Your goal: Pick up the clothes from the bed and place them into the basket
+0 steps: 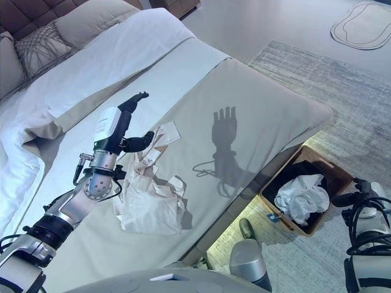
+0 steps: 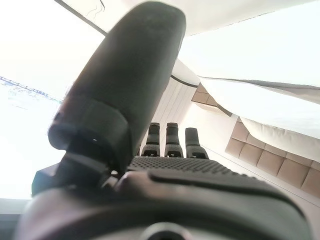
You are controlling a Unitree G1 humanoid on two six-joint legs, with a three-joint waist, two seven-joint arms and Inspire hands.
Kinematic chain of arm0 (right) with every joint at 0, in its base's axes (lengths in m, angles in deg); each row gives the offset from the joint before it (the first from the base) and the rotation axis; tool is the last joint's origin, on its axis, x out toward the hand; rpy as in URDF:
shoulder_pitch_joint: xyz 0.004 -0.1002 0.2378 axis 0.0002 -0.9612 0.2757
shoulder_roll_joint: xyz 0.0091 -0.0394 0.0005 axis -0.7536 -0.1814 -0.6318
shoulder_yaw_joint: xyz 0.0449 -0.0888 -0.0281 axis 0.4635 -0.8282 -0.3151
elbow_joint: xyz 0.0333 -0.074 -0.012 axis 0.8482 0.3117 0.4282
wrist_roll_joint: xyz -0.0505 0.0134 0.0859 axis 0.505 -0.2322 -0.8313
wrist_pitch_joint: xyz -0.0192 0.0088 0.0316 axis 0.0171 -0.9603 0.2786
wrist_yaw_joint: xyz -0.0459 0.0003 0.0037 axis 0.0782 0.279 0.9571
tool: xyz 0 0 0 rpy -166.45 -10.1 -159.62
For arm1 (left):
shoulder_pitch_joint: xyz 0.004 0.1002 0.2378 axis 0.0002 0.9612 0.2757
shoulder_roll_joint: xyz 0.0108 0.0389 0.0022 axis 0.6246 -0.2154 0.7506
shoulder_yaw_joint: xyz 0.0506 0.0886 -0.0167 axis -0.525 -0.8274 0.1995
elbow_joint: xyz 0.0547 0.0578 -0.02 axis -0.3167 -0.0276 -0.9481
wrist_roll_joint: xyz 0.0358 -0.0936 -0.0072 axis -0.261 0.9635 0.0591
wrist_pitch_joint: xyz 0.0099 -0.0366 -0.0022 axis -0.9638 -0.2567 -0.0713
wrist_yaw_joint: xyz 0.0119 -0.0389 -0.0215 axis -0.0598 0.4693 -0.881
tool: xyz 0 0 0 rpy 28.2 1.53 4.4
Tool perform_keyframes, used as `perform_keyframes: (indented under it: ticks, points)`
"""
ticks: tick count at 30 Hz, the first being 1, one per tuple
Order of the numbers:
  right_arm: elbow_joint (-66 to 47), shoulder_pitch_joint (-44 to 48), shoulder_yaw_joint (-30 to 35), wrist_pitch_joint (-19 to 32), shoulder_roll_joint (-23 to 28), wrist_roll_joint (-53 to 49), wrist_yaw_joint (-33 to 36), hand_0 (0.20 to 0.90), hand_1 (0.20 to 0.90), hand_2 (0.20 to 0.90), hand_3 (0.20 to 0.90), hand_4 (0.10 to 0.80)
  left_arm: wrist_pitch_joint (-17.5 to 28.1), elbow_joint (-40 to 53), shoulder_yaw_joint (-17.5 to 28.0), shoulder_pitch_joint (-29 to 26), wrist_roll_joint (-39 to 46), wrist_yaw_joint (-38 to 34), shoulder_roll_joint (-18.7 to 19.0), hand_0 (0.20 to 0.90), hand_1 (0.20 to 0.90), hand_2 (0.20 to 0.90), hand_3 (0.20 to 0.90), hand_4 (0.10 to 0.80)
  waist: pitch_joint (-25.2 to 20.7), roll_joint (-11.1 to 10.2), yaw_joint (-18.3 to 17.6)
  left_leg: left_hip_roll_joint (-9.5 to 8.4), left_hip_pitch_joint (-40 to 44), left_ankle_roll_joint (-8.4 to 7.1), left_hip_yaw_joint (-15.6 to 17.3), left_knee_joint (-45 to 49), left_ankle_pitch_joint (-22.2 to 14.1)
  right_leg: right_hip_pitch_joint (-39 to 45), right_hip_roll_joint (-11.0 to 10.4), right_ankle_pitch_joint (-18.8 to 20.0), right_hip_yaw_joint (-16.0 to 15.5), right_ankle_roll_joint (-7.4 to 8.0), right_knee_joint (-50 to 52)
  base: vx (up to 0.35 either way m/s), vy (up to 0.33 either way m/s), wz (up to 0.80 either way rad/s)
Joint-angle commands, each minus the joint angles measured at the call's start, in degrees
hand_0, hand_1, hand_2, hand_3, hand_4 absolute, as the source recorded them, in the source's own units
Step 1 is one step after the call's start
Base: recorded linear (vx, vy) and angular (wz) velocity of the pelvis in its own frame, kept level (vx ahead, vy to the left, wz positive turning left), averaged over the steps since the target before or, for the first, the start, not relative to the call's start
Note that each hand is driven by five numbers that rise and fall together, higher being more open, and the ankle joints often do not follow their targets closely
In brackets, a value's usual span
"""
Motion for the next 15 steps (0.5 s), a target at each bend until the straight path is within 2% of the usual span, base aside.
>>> perform_keyframes:
  ticks: [1, 8, 15]
  points:
    - [-3.8, -0.6, 1.6, 3.3, 6.0, 1.3, 3.1, 0.900, 0.900, 0.900, 0.900, 0.800, 2.6, 3.6, 1.7, -5.0, 1.0, -3.9, 1.5, 0.900, 0.900, 0.900, 0.900, 0.800, -5.3, -1.9, 0.0, -0.30, 1.9, 0.84, -0.4, 3.3, -5.7, -2.0, 0.3, -2.2, -2.3, 0.56, 6.7, 0.033, 0.004, -0.01]
    - [-9.4, -2.4, 1.6, 6.8, 5.8, 1.6, 3.6, 0.900, 0.900, 0.900, 0.900, 0.800, 2.7, 3.9, 2.9, -3.4, 1.1, -4.2, 1.0, 0.900, 0.900, 0.900, 0.900, 0.800, -6.0, -2.3, 0.8, -0.22, 2.4, 0.69, -1.3, 2.7, -5.4, -1.2, 0.3, -2.6, -3.3, 0.42, 6.7, 0.028, 0.006, 0.01]
    - [-25.6, -1.4, -1.3, 6.5, 5.4, 4.3, 8.8, 0.900, 0.900, 0.900, 0.900, 0.800, 3.2, 2.8, 4.5, -0.8, 1.3, -2.8, -0.1, 0.900, 0.900, 0.900, 0.900, 0.800, -6.3, -3.3, 3.3, -0.17, 2.1, 0.30, -4.3, 2.1, -4.5, -0.2, 0.4, -3.8, -5.8, -0.34, 7.5, 0.020, -0.005, 0.09]
